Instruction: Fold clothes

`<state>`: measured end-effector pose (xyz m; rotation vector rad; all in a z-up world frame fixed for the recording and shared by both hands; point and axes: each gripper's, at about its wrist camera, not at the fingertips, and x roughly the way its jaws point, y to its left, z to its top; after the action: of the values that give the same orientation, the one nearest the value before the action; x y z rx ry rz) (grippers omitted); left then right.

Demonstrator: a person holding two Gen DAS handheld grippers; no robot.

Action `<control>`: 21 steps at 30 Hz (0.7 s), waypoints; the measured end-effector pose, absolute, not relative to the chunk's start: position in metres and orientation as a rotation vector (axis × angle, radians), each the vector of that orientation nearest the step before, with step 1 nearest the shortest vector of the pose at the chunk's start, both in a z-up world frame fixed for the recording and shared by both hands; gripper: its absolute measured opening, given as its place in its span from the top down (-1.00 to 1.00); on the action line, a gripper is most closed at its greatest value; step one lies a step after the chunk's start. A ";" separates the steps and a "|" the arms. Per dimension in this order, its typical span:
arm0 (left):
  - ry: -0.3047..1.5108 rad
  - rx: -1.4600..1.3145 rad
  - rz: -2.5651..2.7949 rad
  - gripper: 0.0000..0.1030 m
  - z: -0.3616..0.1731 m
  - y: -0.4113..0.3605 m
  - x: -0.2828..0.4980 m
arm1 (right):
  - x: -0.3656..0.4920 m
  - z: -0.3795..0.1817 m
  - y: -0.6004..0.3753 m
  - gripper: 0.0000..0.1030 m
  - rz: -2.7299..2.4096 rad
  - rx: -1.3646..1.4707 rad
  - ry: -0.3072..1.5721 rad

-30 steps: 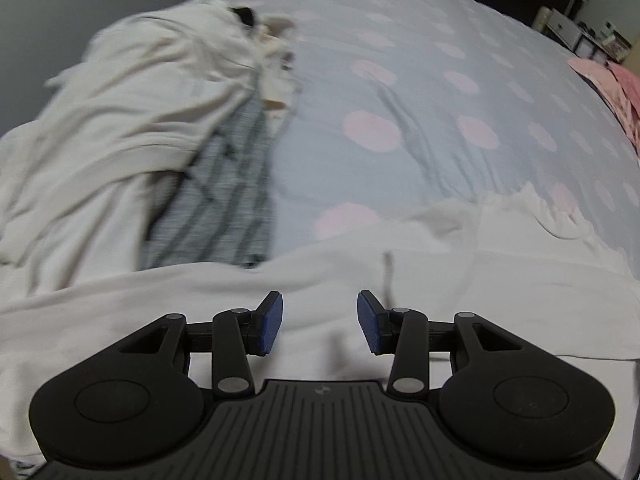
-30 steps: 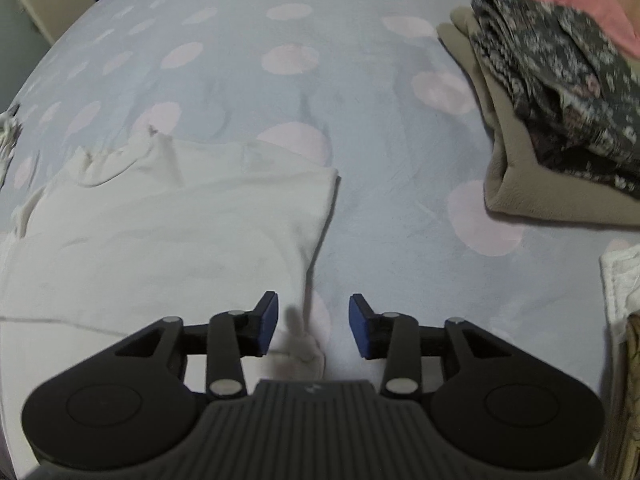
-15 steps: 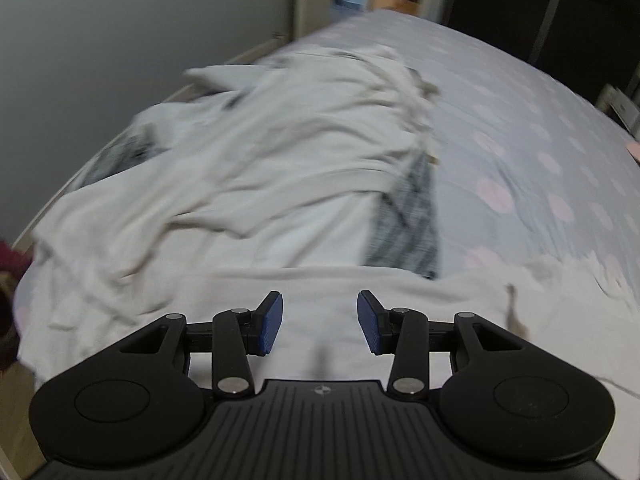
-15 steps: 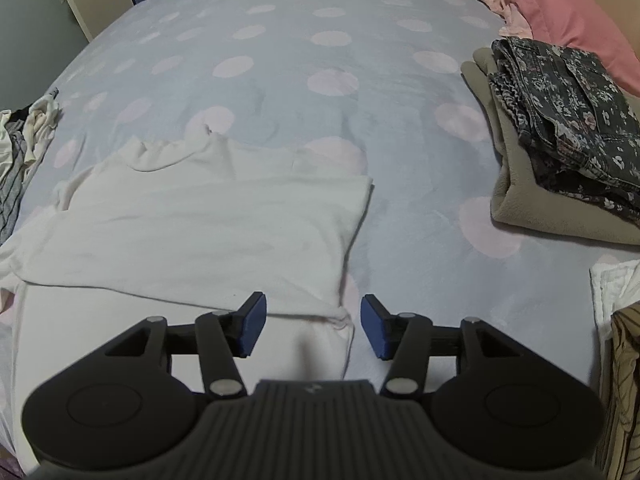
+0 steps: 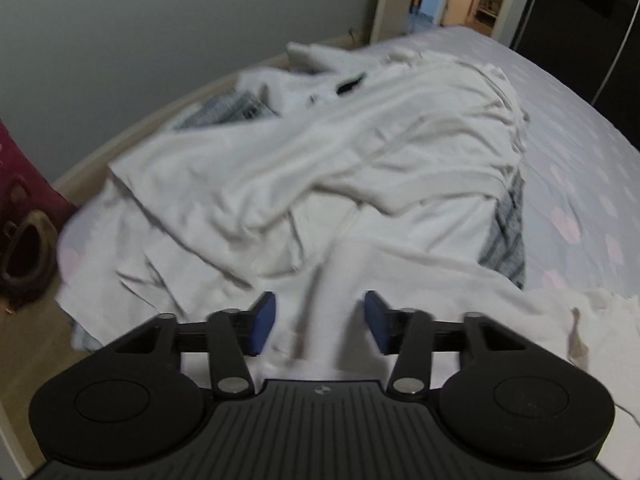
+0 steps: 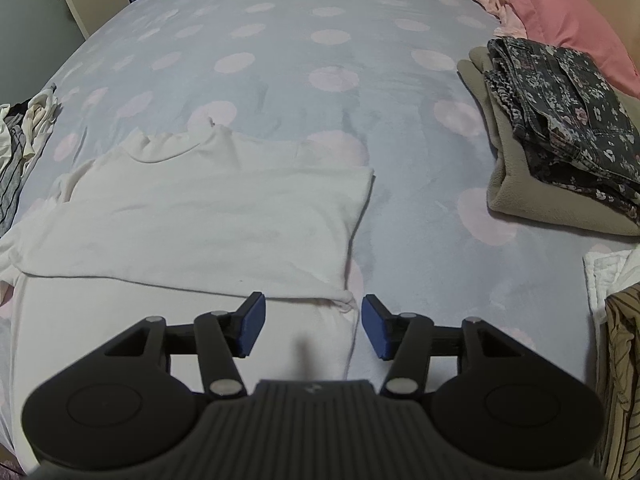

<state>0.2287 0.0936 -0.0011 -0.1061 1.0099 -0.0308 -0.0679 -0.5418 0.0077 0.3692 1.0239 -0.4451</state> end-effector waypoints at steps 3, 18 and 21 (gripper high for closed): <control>0.989 -0.087 -0.063 0.94 0.003 0.082 0.224 | -0.066 0.010 -0.537 -0.10 -0.445 0.367 1.017; 0.689 -0.159 -0.531 0.95 0.132 -0.069 0.180 | -0.093 0.034 -0.552 -0.10 -0.511 0.369 1.021; 0.672 -0.140 -0.635 0.95 0.145 -0.118 0.169 | -0.104 0.038 -0.560 -0.10 -0.519 0.395 1.010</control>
<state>0.1694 -0.1176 0.1452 -0.1404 0.6719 -0.6353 -0.1037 -0.5596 0.0382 0.3949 1.0100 -0.5188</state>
